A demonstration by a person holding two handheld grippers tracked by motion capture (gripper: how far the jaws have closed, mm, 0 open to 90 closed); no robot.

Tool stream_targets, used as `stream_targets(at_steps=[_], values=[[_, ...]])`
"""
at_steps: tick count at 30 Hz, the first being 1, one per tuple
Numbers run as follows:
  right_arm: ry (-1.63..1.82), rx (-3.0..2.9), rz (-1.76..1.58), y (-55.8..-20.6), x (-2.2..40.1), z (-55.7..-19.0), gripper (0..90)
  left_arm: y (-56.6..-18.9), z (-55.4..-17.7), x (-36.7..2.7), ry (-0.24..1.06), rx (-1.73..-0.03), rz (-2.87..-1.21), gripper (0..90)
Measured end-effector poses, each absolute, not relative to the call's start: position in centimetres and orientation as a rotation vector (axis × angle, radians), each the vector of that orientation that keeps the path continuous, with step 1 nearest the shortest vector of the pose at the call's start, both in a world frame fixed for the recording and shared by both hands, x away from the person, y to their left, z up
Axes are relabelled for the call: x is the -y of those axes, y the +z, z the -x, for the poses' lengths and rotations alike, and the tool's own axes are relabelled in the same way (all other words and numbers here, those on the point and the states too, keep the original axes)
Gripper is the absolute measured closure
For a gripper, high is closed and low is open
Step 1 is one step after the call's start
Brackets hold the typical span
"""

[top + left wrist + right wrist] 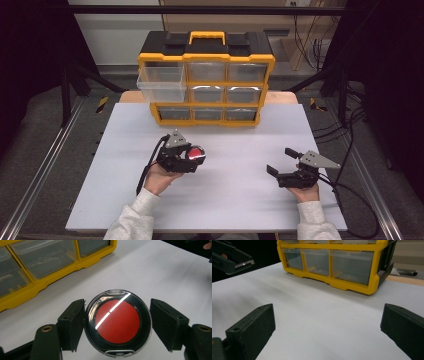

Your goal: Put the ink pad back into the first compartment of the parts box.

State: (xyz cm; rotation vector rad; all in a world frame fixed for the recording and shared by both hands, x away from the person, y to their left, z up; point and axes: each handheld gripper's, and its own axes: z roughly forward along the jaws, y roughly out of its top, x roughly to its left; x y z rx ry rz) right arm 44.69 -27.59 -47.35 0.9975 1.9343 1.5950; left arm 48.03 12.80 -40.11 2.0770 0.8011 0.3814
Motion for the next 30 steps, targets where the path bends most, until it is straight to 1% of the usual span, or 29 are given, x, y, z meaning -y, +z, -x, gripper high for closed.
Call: stream_targets(at_steps=[18,30], values=[[1.600,-1.930,-1.000,-47.3,27.6,-44.6,0.2,-37.5,-47.8,-14.8,0.441,-0.832,-2.019,29.5],[1.597,-1.932,-0.997,-47.3,27.5,-44.7,0.2,-35.1,-48.0,-17.0,0.474,-0.850,-1.954,29.5]])
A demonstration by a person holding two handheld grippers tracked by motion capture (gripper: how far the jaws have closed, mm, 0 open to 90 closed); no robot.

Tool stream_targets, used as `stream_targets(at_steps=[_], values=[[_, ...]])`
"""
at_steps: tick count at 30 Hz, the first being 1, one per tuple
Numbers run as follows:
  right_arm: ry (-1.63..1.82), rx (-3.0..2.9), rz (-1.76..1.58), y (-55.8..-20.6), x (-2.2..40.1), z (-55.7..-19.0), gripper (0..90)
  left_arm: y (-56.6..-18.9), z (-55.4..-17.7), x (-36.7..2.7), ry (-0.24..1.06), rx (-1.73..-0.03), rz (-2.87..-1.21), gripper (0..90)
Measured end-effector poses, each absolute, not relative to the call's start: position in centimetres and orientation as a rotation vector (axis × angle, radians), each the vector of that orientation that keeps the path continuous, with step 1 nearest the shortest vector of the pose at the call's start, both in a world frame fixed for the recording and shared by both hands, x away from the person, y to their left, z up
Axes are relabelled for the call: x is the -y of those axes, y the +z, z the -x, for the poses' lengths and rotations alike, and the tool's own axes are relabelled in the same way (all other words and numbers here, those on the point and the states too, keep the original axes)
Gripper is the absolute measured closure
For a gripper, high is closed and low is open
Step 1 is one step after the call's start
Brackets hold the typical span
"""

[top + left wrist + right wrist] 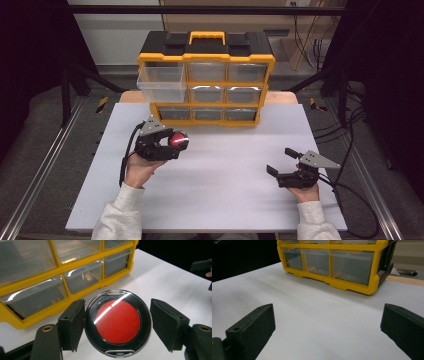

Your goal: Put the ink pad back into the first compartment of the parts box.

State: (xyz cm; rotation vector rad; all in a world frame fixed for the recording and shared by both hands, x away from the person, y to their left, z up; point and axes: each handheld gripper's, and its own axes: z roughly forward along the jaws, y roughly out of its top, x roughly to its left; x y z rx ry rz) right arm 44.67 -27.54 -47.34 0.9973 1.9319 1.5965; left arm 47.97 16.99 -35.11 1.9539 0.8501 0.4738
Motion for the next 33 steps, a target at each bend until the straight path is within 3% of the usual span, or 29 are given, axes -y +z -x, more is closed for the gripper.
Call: stream_targets(at_steps=[33], values=[[1.596,-1.940,-0.998,-47.4,27.5,-44.7,0.2,-27.8,-48.8,-20.2,0.600,-0.845,-1.871,29.5]])
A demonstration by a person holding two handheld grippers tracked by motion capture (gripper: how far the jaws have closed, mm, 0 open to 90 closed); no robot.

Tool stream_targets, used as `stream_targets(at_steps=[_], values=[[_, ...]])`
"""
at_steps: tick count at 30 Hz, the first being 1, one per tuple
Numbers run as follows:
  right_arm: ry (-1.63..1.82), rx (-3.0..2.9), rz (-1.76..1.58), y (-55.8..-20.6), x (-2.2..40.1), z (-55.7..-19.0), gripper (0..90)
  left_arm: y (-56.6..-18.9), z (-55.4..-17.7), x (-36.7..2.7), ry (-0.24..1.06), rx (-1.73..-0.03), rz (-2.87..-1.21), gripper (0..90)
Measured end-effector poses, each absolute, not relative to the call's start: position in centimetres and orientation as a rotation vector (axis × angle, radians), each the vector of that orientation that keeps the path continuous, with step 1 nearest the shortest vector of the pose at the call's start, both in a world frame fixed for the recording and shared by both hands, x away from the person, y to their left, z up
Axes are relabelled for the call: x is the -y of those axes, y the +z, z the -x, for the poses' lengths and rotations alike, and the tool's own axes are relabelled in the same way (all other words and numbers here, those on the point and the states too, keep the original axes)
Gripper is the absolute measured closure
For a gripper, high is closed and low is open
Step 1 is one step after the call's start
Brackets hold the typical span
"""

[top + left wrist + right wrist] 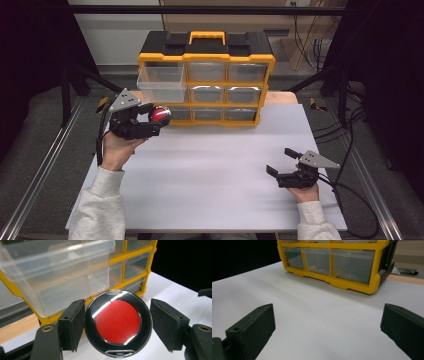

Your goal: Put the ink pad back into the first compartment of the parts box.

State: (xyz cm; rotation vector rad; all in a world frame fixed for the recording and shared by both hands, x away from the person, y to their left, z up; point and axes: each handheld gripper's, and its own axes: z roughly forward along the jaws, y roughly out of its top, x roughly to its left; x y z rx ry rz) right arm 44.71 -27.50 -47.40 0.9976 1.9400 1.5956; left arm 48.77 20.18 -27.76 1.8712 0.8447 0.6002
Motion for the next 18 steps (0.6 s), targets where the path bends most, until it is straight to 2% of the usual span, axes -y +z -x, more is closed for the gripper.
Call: stream_targets(at_steps=[18], values=[[1.594,-1.944,-0.999,-47.4,27.4,-44.7,0.2,-24.0,-49.3,-20.1,0.644,-0.829,-1.843,29.5]])
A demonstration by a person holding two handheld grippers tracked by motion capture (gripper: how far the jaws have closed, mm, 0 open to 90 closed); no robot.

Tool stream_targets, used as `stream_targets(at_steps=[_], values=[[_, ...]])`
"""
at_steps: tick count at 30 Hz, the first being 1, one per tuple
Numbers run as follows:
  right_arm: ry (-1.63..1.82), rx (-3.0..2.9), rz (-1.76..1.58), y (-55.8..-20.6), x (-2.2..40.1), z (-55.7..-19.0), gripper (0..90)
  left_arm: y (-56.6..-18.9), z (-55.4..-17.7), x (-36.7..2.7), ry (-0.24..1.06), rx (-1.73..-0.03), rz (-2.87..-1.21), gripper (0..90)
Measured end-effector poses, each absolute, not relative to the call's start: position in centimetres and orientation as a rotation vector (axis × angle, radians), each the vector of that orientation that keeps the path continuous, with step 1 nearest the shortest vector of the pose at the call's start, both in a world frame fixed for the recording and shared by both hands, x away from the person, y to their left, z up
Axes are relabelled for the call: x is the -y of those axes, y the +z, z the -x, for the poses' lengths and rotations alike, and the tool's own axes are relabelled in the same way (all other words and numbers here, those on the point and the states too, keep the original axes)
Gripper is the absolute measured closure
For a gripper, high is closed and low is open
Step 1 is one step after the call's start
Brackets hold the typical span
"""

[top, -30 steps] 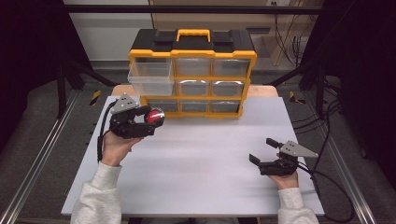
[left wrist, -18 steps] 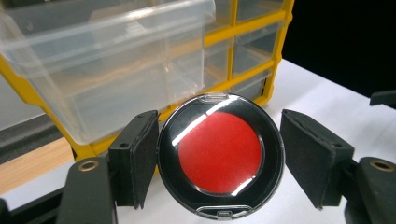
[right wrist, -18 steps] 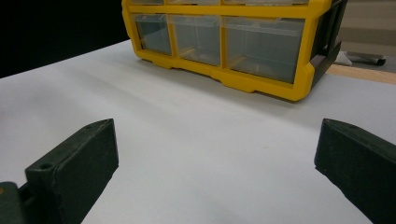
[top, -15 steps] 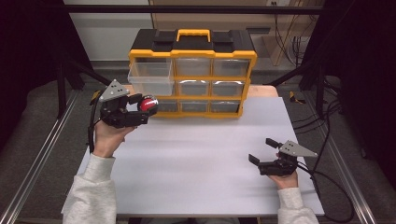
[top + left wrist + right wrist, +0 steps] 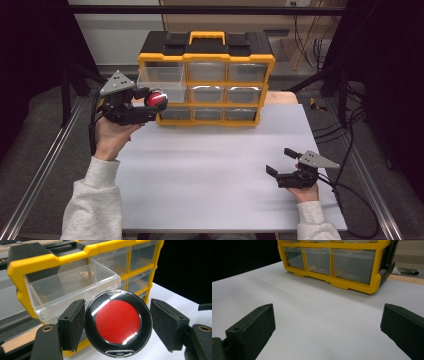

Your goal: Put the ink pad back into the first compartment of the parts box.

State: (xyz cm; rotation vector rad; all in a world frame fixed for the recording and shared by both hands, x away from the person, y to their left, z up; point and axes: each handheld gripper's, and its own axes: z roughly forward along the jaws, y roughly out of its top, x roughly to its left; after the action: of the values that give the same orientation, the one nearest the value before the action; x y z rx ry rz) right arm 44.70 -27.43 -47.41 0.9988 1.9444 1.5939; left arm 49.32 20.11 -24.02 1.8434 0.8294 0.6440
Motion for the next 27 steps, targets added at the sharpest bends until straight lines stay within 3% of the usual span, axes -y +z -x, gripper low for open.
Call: stream_targets(at_steps=[27], values=[[1.592,-1.943,-0.993,-47.4,27.4,-44.7,0.2,-21.1,-53.2,-20.2,0.664,-0.912,-1.806,29.5]])
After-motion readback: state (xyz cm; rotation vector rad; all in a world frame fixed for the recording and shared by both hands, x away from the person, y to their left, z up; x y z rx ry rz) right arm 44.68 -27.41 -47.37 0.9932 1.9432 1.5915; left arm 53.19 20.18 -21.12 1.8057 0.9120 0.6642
